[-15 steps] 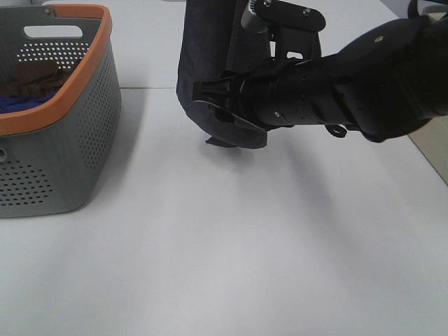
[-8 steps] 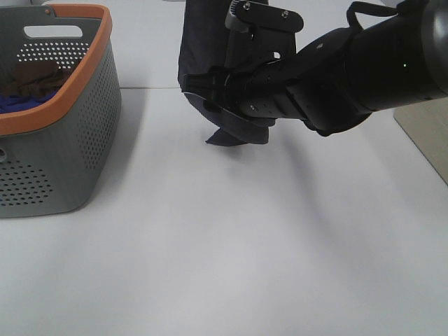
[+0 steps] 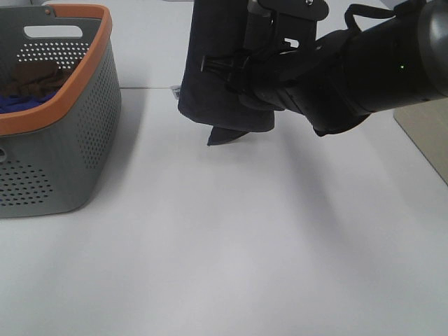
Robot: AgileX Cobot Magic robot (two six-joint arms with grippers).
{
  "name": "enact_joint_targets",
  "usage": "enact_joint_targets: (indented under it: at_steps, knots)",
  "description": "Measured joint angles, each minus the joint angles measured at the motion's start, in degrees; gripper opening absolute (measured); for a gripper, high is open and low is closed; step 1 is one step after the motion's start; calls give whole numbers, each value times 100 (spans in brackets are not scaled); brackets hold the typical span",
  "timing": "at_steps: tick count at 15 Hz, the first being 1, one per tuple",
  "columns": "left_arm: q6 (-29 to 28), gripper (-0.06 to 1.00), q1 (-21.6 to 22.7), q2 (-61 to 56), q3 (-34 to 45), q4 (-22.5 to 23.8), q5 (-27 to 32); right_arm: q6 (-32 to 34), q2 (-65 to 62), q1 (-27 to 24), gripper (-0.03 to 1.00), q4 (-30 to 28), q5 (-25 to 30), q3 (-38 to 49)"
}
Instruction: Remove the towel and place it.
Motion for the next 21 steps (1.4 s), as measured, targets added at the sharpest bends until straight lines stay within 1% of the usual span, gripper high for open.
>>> enact_joint_targets:
  at_steps: [2,4,7,8,10,11,13,15,19,21]
  knots:
    - [0,0,0,0,0,0,0,-464,0,0,45,298,-115,0]
    - [0,0,0,0,0,0,0,-802,0,0,45,630,-401,0]
    - [0,0,0,0,0,0,-6,-905,0,0,45,762,-504,0]
    - [0,0,0,0,0,0,-6,-1049,0,0,45,940,-544,0]
    - [0,0,0,0,0,0,-6,-1541,0,0,45,1404,-665,0]
    - [-6,0,0,0,0,0,-6,-2160,0,0,45,1925,-831,0]
    - [-6,0,0,0,0,0,-6,-2481,0,0,45,2154,-968,0]
    - [-6,0,0,0,0,0,-6,-2750,0,0,40,2303,-1043,0]
    - [-6,0,0,0,0,0,-6,-2997,0,0,35,2401,-1054,0]
    - [-6,0,0,0,0,0,-6,-3100,0,0,23,2475,-1060,0]
